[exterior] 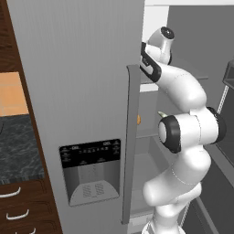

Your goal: Place one potato and one fish in each tupperware on the nearby counter, to pack two identical lunches.

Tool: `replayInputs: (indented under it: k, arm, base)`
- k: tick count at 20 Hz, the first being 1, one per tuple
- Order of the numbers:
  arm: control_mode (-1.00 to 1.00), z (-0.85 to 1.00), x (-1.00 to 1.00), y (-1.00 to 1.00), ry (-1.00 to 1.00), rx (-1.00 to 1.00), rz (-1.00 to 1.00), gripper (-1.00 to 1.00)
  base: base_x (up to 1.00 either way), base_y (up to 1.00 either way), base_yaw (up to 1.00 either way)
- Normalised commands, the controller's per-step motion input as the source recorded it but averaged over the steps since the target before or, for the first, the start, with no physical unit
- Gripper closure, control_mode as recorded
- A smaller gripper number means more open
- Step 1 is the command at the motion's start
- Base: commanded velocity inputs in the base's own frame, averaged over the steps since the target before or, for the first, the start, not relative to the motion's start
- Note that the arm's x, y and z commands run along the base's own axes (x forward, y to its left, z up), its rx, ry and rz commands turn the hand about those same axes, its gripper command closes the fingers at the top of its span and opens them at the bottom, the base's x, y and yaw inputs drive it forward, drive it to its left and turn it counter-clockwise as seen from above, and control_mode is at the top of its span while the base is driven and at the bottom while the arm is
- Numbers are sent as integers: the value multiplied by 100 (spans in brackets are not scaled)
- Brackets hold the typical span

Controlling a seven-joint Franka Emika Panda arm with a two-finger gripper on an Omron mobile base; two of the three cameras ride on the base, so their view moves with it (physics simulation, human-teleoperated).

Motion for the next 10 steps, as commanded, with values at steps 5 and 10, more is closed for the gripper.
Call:
replayInputs:
  k: [5,10]
  arm:
    - [-100,-55,-10,0,0,0,1,-100]
    - [-100,-87,-22,1,-4,0,1,-100]
  base:
    - [0,0,0]
    - [0,0,0]
